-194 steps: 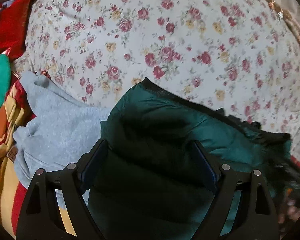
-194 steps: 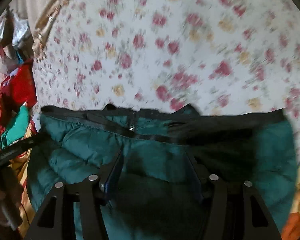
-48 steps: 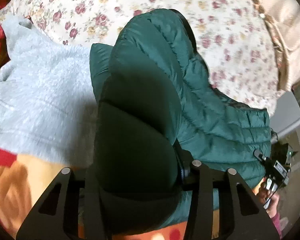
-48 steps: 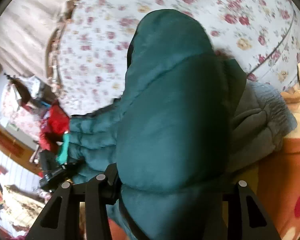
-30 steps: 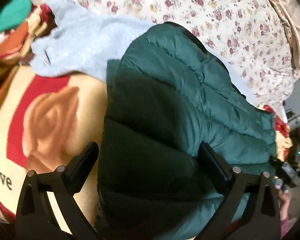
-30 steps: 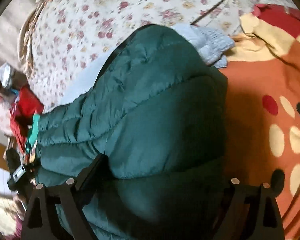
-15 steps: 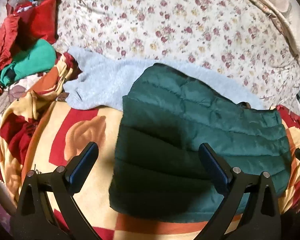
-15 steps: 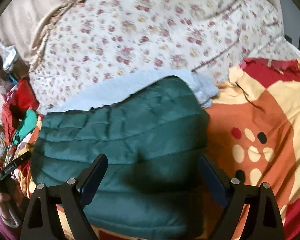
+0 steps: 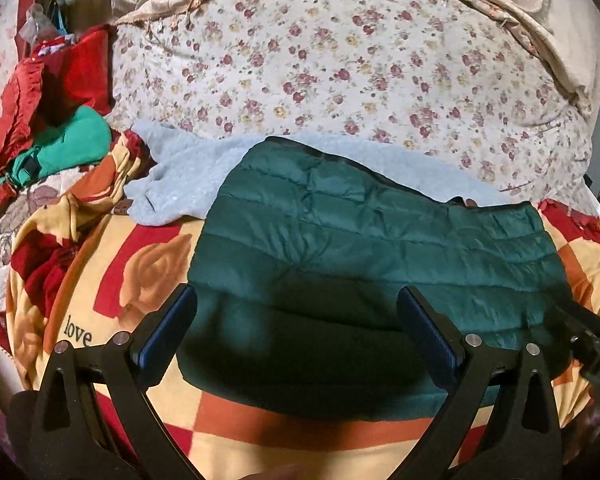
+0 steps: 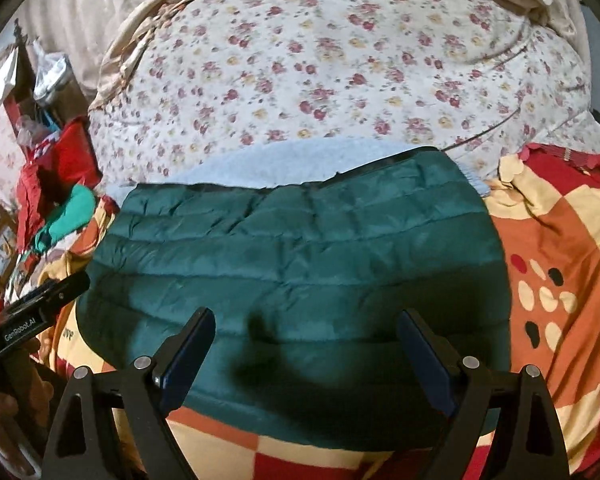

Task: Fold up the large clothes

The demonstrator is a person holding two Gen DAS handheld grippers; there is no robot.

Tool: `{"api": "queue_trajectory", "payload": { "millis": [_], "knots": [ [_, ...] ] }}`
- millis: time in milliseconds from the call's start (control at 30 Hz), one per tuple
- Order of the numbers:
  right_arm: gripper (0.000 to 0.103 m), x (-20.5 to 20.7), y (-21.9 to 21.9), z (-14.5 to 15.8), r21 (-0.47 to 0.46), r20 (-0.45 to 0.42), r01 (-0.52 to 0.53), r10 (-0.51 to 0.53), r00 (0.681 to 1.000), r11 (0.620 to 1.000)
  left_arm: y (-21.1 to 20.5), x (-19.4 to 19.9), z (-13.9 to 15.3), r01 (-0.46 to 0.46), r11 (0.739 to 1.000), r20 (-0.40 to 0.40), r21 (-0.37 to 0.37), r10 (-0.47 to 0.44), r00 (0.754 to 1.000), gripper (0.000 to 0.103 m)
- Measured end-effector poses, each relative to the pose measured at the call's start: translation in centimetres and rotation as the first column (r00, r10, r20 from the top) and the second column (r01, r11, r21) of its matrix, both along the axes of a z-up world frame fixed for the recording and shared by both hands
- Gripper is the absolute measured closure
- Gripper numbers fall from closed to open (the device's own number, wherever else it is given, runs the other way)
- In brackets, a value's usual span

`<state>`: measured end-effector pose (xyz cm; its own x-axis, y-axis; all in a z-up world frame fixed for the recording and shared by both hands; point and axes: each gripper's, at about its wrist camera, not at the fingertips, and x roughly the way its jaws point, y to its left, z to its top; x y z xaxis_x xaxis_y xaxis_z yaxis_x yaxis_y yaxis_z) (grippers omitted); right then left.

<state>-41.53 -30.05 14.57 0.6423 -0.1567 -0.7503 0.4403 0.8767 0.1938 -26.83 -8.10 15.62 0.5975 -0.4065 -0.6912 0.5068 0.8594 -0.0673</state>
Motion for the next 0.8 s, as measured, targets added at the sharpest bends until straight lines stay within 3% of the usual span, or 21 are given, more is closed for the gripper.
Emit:
{"api": "queue_trajectory", "payload": {
  "millis": [200, 800],
  "knots": [
    [0.012, 0.0, 1.6, 0.4, -0.025, 0.009, -0.009, 0.009, 1.000, 1.000, -0.6, -1.9, -0.1, 0.006, 1.000, 0.051, 0.020, -0.007, 0.999, 0.003],
    [0.012, 0.0, 3.6, 0.0, -0.048, -0.011, -0.032, 0.031, 0.999, 0.998, -1.6, -3.7, -0.8, 0.025, 0.998, 0.089, 0.050, -0.029, 0.996, 0.003]
  ]
}}
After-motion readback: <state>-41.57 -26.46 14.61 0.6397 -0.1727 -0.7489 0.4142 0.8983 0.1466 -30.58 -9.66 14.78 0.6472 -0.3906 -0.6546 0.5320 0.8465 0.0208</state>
